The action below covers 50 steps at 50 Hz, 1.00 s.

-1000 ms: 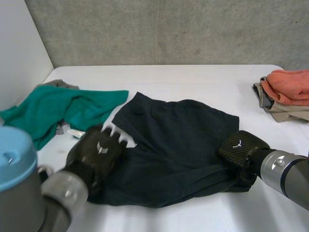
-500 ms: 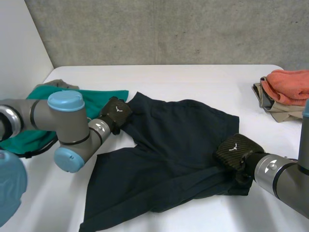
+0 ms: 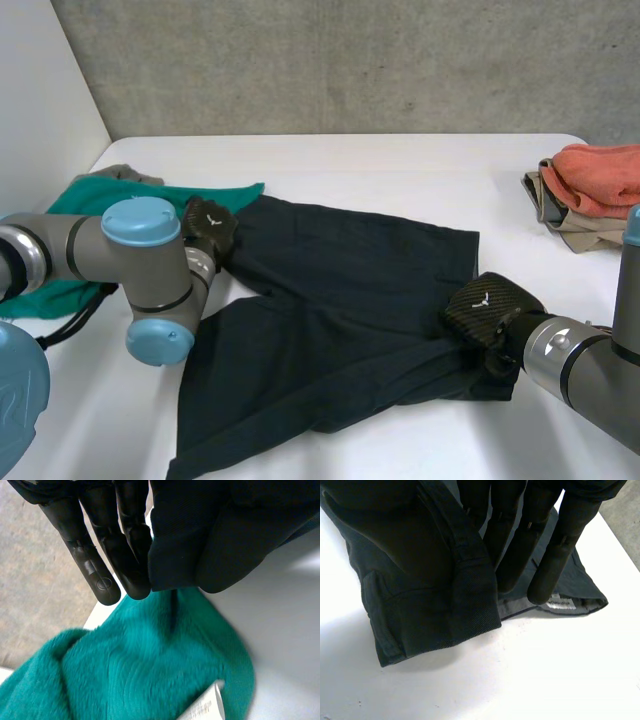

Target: Fold the laundry.

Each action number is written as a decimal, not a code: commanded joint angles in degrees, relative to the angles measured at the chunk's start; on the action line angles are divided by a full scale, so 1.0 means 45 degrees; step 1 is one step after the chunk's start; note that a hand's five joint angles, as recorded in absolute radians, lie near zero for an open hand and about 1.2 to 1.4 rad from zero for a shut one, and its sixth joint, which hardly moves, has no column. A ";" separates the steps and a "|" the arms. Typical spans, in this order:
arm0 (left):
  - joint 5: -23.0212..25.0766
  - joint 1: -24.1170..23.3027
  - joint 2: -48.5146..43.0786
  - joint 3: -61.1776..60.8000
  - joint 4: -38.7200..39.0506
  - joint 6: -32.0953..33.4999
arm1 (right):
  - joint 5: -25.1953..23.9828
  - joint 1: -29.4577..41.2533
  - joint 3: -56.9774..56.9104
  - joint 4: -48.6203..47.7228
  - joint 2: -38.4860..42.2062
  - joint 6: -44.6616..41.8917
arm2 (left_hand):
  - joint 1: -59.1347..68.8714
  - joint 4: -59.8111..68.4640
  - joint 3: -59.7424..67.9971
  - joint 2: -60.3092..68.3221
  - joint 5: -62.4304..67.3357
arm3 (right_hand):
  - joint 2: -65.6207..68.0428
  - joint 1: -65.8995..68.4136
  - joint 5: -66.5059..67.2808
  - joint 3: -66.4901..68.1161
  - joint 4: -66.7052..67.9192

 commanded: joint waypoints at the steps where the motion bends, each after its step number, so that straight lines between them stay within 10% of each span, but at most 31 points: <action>1: -0.0445 -0.0099 0.0105 -0.0114 -0.0011 -0.0022 | 0.0020 0.0047 0.0141 -0.0180 0.0001 0.0034 | 0.3040 0.2508 0.2651 0.2574 0.3082 | 0.2883 0.3634 0.2725 0.2624 0.2537; 6: -0.0563 -0.0255 0.1255 -0.0600 -0.0245 -0.0041 | 0.0020 0.0106 0.0219 -0.0278 0.0001 0.0034 | -1.0931 -1.1463 -1.1321 -1.1397 -1.0890 | 0.2883 0.3634 0.2725 0.2624 0.2537; 26: 0.0900 -0.1602 0.9772 -0.9426 -0.4655 -0.4314 | 0.0781 0.0125 -0.0015 -0.1411 0.0450 0.1186 | -0.9328 -0.9860 -0.9717 -0.9793 -0.9286 | 0.2883 0.3634 0.2725 0.2624 0.2537; 39: 0.1645 -0.1603 0.8252 -0.9665 -0.5421 -0.5530 | 0.0997 0.0106 -0.0015 -0.1587 0.0450 0.1186 | -0.8099 -0.8631 -0.8489 -0.8565 -0.8058 | 0.2883 0.3634 0.2725 0.2624 0.2537; 44: 0.1606 -0.1388 0.7490 -0.9021 -0.4895 -0.5530 | 0.1075 0.0125 -0.0015 -0.1528 0.0430 0.1186 | 0.1693 0.1161 0.1304 0.1227 0.1734 | 0.2883 0.3634 0.2725 0.2624 0.2537; 50: 0.1567 -0.1349 0.8247 -0.8728 -0.4718 -0.5627 | 0.1075 0.0125 0.0005 -0.1509 0.0138 0.1147 | -0.4467 -0.4999 -0.4856 -0.4933 -0.4425 | 0.2883 0.3634 0.2725 0.2624 0.2537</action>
